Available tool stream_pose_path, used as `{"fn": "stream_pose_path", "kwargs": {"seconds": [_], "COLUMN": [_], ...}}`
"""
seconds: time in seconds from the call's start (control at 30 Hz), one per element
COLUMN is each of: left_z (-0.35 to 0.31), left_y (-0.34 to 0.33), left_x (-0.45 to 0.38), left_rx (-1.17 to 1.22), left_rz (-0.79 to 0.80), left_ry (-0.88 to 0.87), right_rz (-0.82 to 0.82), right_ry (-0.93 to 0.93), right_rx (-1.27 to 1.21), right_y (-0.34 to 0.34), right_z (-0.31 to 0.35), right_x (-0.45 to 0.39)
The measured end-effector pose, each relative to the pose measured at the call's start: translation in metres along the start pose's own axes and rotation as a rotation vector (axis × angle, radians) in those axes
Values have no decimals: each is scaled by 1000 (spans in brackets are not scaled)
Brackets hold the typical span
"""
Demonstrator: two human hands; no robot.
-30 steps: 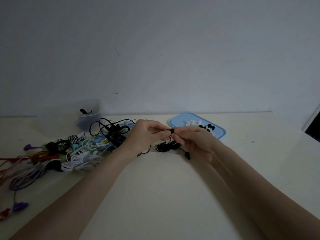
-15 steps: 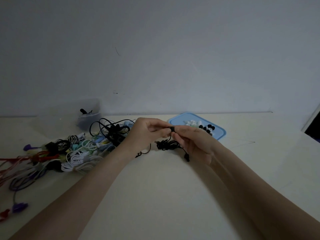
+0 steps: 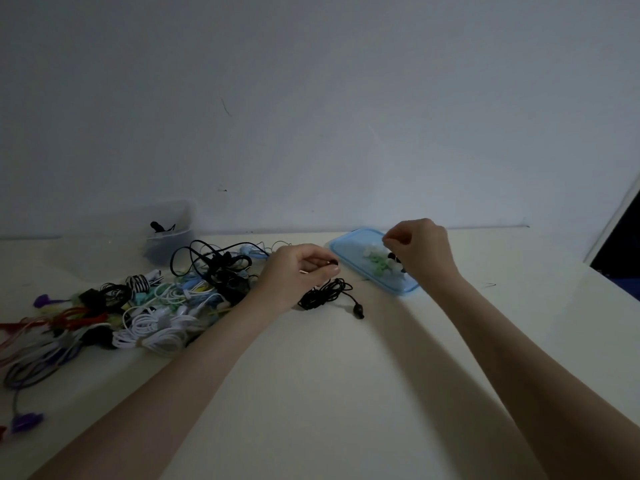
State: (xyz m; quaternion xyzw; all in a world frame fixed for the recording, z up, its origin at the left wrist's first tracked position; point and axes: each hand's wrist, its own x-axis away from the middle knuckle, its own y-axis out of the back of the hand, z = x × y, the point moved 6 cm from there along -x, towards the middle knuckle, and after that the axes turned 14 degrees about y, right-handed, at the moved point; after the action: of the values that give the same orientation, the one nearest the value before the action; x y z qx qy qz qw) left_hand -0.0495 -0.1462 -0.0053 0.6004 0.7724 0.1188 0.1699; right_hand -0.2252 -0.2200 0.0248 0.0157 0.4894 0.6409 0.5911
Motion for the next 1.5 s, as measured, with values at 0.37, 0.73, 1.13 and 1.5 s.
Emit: {"fn": "stream_pose_path", "kwargs": {"seconds": [0.37,0.73,1.13,1.5], "left_z": [4,8,2,3], "left_y": [-1,-1,5,10], "left_x": [1,-1,7,7], "left_rx": [-97,-135,-130,-166], "left_rz": [-45,-75,-138,-223], "left_ry": [-13,0,-9,-36], "right_rz": [242,106,658,406], "right_ry": [-3,146,102,159], "right_rx": [249,254,-39,-7], "right_y": [-21,-11,-38,-49], "right_z": [-22,-2,37,36], "right_x": [-13,-15,20,27]}}
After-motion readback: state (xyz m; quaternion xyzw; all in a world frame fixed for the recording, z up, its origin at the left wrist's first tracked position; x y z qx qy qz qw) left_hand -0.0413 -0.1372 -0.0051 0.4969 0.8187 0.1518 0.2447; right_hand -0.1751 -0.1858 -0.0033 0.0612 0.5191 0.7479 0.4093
